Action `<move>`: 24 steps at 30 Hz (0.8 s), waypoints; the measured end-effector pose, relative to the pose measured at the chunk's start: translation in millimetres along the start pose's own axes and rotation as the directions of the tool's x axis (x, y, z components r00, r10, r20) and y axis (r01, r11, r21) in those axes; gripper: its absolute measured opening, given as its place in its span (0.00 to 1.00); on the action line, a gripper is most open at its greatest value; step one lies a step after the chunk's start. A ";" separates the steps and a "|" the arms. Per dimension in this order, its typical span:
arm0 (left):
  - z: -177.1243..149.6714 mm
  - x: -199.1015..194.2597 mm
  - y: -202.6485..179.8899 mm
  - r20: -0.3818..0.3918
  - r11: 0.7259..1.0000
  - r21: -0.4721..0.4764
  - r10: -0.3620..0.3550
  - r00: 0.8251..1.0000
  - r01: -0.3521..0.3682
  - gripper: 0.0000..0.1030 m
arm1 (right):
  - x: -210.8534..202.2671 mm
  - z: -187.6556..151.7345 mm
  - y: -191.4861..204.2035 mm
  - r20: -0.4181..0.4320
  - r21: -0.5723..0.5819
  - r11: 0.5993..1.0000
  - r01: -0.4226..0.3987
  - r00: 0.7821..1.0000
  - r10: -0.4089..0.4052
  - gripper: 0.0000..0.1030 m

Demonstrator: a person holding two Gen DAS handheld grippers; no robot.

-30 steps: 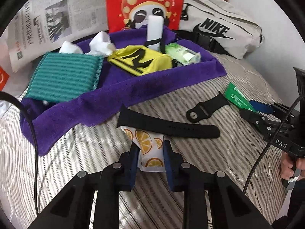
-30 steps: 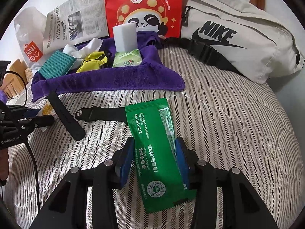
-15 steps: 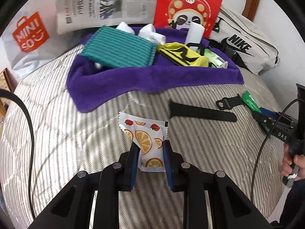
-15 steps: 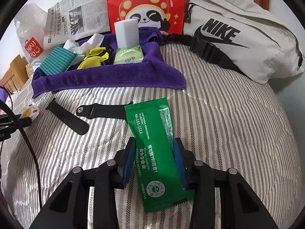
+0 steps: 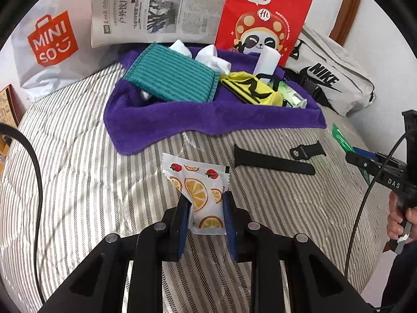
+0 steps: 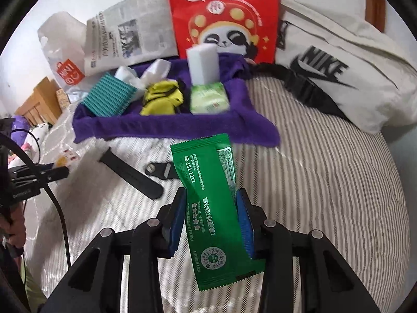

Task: Organize soft objects
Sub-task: 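Carry the orange-print sachet and green packet over the purple towel with both tools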

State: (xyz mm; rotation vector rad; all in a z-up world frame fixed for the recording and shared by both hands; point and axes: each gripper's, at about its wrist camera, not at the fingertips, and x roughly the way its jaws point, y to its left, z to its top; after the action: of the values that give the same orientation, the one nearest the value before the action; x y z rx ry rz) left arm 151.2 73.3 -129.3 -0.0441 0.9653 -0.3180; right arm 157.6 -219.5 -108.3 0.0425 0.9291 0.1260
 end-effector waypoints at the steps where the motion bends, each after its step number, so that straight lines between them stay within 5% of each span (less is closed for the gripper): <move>1: 2.2 -1.1 0.3 0.005 1.000 0.002 0.004 1.000 -0.004 0.23 | -0.9 3.0 2.7 0.005 -0.005 1.000 -0.008 1.000 0.008 0.37; 24: 81.0 5.3 10.6 0.103 0.999 0.021 -0.029 0.994 0.027 0.23 | 30.0 130.4 58.9 0.089 -0.157 0.984 -0.088 0.991 0.103 0.37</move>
State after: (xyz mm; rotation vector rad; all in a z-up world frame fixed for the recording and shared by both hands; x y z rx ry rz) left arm 222.5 73.6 -89.1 -0.0556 0.8591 -0.3480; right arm 274.6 -155.0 -48.7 -0.0485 0.8183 0.2816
